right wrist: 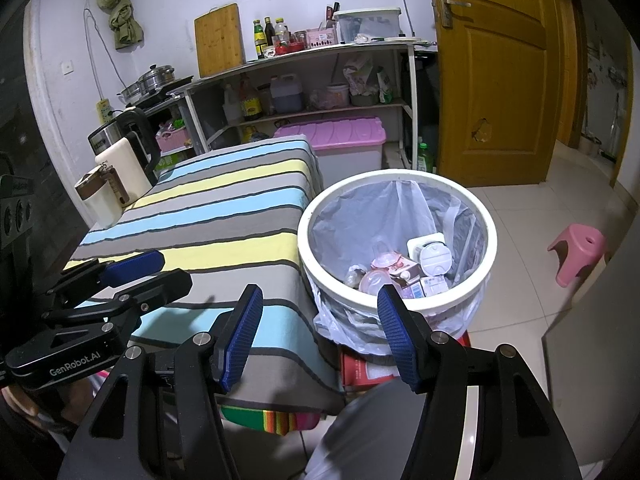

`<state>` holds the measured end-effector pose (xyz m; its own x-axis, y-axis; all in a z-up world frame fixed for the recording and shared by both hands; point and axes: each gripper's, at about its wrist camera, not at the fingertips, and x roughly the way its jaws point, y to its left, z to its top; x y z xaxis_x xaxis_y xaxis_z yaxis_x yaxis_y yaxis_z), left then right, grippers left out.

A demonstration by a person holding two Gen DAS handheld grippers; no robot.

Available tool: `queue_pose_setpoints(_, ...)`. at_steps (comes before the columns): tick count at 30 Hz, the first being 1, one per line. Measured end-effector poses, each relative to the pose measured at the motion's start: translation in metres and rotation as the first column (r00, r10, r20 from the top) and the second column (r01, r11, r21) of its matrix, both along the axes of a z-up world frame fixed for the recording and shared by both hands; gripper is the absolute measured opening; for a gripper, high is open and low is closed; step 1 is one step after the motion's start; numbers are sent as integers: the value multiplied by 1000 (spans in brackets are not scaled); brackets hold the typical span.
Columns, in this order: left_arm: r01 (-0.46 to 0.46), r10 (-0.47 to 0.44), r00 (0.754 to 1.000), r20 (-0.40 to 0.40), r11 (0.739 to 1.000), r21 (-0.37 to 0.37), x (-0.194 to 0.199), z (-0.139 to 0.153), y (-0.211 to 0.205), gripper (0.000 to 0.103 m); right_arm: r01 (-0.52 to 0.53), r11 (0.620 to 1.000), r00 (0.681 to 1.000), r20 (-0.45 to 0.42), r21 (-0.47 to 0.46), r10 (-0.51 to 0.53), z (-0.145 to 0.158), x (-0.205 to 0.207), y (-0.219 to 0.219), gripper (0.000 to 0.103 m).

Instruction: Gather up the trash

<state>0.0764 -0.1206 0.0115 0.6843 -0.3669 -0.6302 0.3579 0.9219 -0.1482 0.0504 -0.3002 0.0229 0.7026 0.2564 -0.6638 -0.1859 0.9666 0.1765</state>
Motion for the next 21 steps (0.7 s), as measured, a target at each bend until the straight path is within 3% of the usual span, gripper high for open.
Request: queue_pose_setpoints(21,-20,20,999,-45,1000,-12,6,-12,4,50,2,1000,1000,0,2,-2,0,-2,-1,60)
